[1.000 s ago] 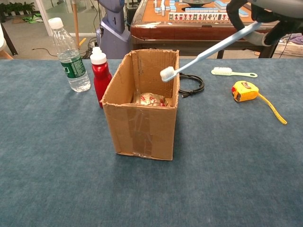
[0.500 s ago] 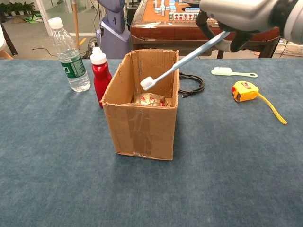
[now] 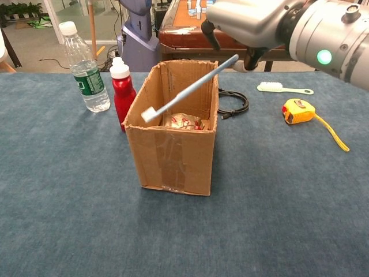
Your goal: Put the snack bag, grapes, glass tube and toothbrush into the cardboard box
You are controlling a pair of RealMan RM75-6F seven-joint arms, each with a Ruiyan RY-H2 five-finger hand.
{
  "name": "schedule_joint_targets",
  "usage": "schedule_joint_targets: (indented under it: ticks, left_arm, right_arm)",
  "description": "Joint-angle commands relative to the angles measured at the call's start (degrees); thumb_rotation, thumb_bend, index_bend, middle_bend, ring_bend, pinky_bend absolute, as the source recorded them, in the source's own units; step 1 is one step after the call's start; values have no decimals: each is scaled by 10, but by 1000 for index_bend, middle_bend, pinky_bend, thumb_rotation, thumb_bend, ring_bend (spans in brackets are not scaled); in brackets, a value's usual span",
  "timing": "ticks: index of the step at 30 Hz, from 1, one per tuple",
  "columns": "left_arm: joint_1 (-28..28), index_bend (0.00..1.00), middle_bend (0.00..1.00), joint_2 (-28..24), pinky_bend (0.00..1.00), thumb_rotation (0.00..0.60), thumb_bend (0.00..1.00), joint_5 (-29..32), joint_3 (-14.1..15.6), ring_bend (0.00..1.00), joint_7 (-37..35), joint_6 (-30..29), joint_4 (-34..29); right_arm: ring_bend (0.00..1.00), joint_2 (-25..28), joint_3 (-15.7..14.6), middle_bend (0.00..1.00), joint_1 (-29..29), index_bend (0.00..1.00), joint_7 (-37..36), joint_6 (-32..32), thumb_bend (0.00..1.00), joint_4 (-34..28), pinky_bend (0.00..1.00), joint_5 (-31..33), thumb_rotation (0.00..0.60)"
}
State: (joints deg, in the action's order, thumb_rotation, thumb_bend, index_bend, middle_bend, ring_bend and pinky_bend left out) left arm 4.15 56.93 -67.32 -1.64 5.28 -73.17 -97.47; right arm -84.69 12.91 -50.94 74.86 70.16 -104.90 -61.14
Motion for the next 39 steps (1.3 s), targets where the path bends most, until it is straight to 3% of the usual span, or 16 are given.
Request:
schedule_joint_targets:
  ticks: [1, 9, 14, 16, 18, 21, 34, 39]
  left_arm:
    - [0, 549, 456, 0, 650, 600, 279, 0, 0, 368, 1, 0, -1]
    - [0, 549, 456, 1, 650, 600, 279, 1, 0, 368, 2, 0, 0]
    - [-1, 549, 456, 0, 650, 600, 279, -3, 0, 368, 1, -4, -1]
    - [-2, 549, 456, 0, 650, 600, 279, -9, 1, 368, 0, -7, -2]
    - [-3, 552, 456, 2, 650, 600, 279, -19, 1, 370, -3, -14, -1]
    - [-6, 558, 460, 6, 650, 600, 279, -43, 1, 376, -9, -32, 2]
    - [-16, 553, 462, 11, 650, 600, 279, -111, 12, 376, -17, -73, -6]
    - [-17, 550, 462, 12, 650, 600, 280, -120, 14, 377, -15, -79, -7]
  right_arm:
    - [1000, -14, -4, 1000, -2, 198, -19, 14, 1, 18, 1000, -22, 600]
    - [1000, -27, -6, 1000, 1, 164, -54, 34, 0, 44, 1000, -53, 600]
    - [1000, -8, -17, 1000, 23, 180, -64, 61, 0, 28, 1000, -71, 600]
    - [1000, 8, -25, 1000, 38, 276, -78, 75, 0, 17, 1000, -84, 600]
    - [1000, 25, -33, 1000, 54, 439, -99, 86, 0, 8, 1000, -93, 600]
    - [1000, 60, -48, 1000, 84, 509, -118, 106, 0, -10, 1000, -103, 600]
    - [958, 160, -124, 992, 241, 515, -218, 215, 0, -67, 1000, -142, 600]
    - [867, 170, -144, 881, 283, 515, -278, 233, 0, -52, 947, -168, 600]
